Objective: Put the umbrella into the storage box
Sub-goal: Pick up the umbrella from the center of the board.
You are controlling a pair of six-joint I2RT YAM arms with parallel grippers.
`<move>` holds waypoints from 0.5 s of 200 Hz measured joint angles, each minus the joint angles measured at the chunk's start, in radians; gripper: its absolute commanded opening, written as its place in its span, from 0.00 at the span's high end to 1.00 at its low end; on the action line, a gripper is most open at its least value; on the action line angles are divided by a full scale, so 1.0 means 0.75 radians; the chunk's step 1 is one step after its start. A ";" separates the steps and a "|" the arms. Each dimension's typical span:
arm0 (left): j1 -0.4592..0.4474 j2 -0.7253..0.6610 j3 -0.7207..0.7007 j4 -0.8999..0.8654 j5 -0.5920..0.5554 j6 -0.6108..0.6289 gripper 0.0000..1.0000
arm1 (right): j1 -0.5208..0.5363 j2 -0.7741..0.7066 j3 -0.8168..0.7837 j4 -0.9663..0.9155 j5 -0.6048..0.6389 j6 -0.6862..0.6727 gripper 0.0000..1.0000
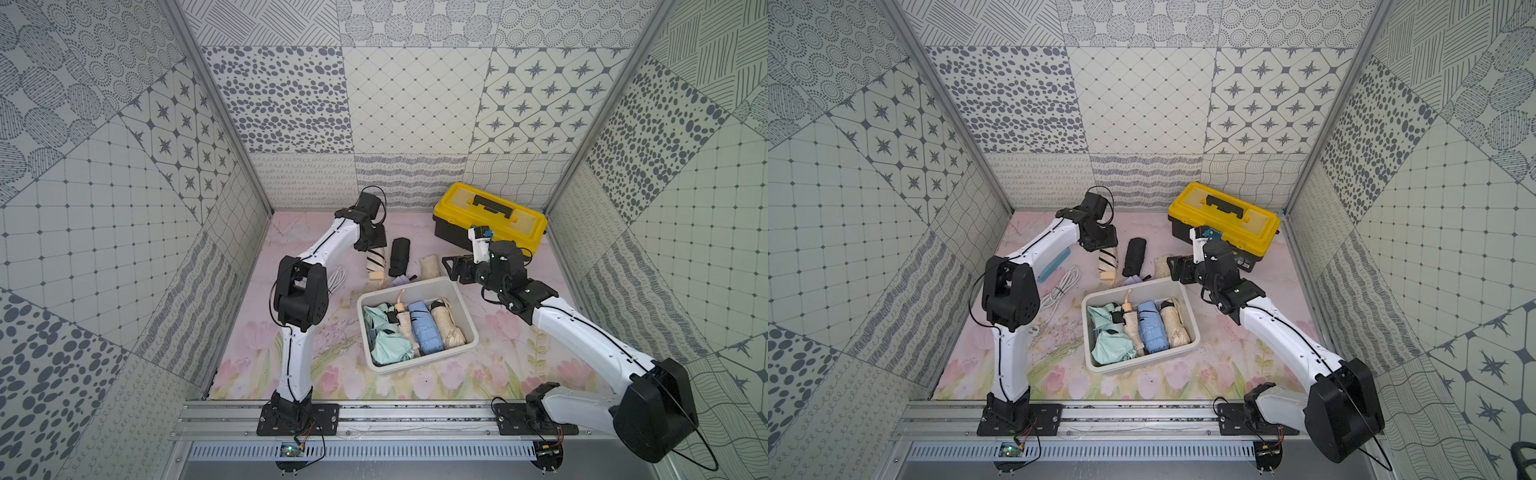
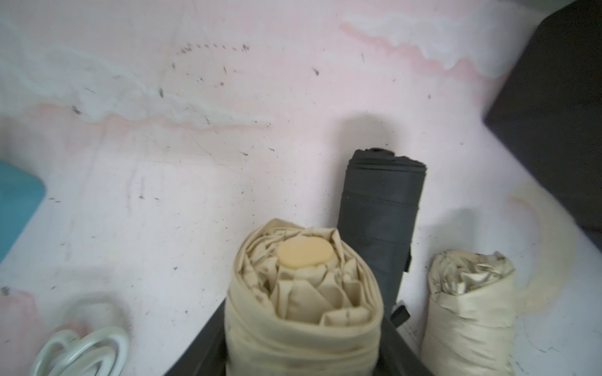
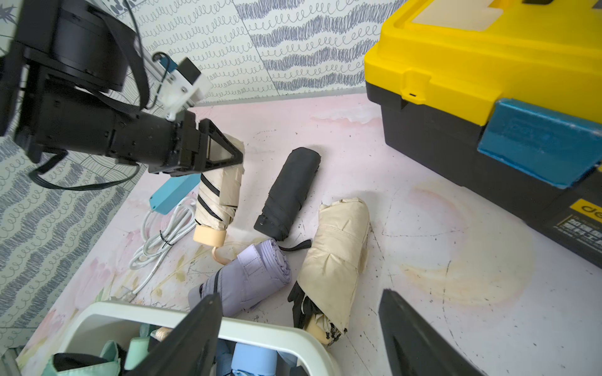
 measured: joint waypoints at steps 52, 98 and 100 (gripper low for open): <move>0.002 -0.360 -0.226 0.148 -0.016 -0.238 0.57 | 0.001 -0.094 0.010 -0.005 -0.097 0.045 0.19; 0.002 -0.658 -0.604 0.386 0.035 -0.628 0.58 | 0.081 -0.138 0.004 0.027 -0.145 0.146 0.19; 0.002 -0.671 -0.622 0.397 0.037 -0.649 0.58 | 0.090 -0.138 0.002 0.033 -0.144 0.151 0.19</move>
